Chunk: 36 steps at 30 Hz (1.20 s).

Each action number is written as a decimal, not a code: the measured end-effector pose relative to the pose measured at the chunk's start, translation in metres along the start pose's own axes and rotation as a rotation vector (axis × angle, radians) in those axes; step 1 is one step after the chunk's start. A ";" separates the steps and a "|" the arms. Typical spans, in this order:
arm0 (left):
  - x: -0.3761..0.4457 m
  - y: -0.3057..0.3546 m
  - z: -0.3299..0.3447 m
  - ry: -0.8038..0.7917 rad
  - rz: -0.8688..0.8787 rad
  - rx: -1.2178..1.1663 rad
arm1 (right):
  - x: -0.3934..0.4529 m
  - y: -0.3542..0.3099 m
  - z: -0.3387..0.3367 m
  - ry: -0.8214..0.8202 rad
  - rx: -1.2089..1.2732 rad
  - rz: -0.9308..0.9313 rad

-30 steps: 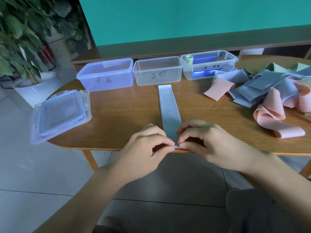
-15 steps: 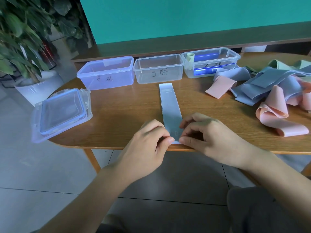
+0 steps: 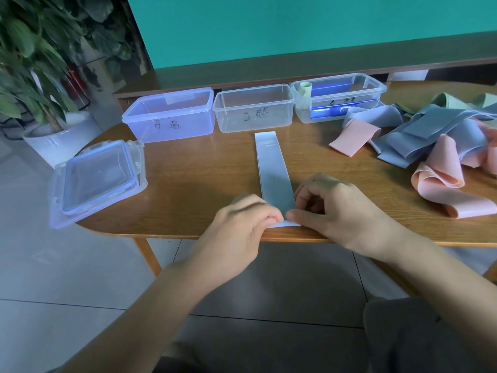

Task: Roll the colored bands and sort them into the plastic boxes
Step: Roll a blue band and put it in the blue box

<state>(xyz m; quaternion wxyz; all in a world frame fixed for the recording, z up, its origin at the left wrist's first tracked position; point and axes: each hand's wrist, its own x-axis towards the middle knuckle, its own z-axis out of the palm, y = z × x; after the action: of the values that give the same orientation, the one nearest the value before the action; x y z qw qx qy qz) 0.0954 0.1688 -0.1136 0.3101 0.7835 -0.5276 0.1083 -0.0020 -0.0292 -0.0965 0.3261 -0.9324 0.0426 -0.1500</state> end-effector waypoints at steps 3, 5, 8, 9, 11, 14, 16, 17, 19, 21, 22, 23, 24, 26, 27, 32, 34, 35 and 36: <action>-0.001 0.002 0.000 0.012 -0.015 0.013 | -0.001 0.000 0.003 0.030 -0.010 -0.055; 0.001 0.004 0.002 0.030 -0.033 0.024 | -0.003 0.001 0.005 0.036 -0.021 -0.128; 0.003 0.004 0.005 0.047 -0.063 0.019 | -0.006 0.004 0.007 0.018 -0.056 -0.260; 0.004 0.004 0.006 0.051 -0.067 0.018 | -0.007 0.005 0.007 0.010 -0.069 -0.290; 0.004 0.004 0.007 0.062 -0.060 0.051 | -0.009 0.005 0.006 0.001 -0.091 -0.316; 0.005 0.006 0.008 0.092 -0.022 0.146 | -0.011 0.003 0.003 -0.002 -0.114 -0.328; 0.006 0.006 0.009 0.111 -0.003 0.164 | -0.010 0.003 0.003 0.010 -0.143 -0.347; 0.006 0.006 0.009 0.116 -0.012 0.142 | -0.010 0.003 0.004 0.019 -0.163 -0.351; 0.005 0.004 0.008 0.122 -0.027 0.093 | -0.011 0.002 0.007 0.047 -0.225 -0.358; 0.005 0.003 0.007 0.111 -0.024 0.091 | -0.013 0.000 0.010 0.082 -0.296 -0.362; 0.005 0.003 0.007 0.102 -0.023 0.095 | -0.014 0.000 0.011 0.097 -0.328 -0.364; 0.005 0.003 0.006 0.090 -0.031 0.094 | -0.015 0.000 0.013 0.112 -0.356 -0.368; 0.006 0.003 0.005 0.079 -0.042 0.087 | -0.015 0.000 0.014 0.123 -0.379 -0.372; 0.006 0.002 0.004 0.071 -0.061 0.063 | -0.015 0.000 0.016 0.134 -0.419 -0.373; 0.006 0.002 0.004 0.072 -0.066 0.056 | -0.015 0.000 0.017 0.145 -0.436 -0.369; 0.008 0.002 0.005 0.069 -0.063 0.054 | -0.014 -0.001 0.018 0.231 -0.395 -0.357; 0.008 0.002 0.004 0.076 -0.055 0.056 | -0.013 0.002 0.017 0.210 -0.330 -0.363; 0.008 0.002 0.004 0.081 -0.050 0.063 | -0.012 0.004 0.016 0.190 -0.301 -0.363; 0.008 0.002 0.004 0.084 -0.044 0.072 | -0.011 0.005 0.015 0.169 -0.278 -0.355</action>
<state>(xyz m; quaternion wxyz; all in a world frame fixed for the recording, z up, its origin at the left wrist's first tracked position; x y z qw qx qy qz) 0.0966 0.1602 -0.1122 0.3057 0.8004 -0.4925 0.1530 -0.0079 -0.0220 -0.1136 0.1585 -0.9453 -0.0747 -0.2753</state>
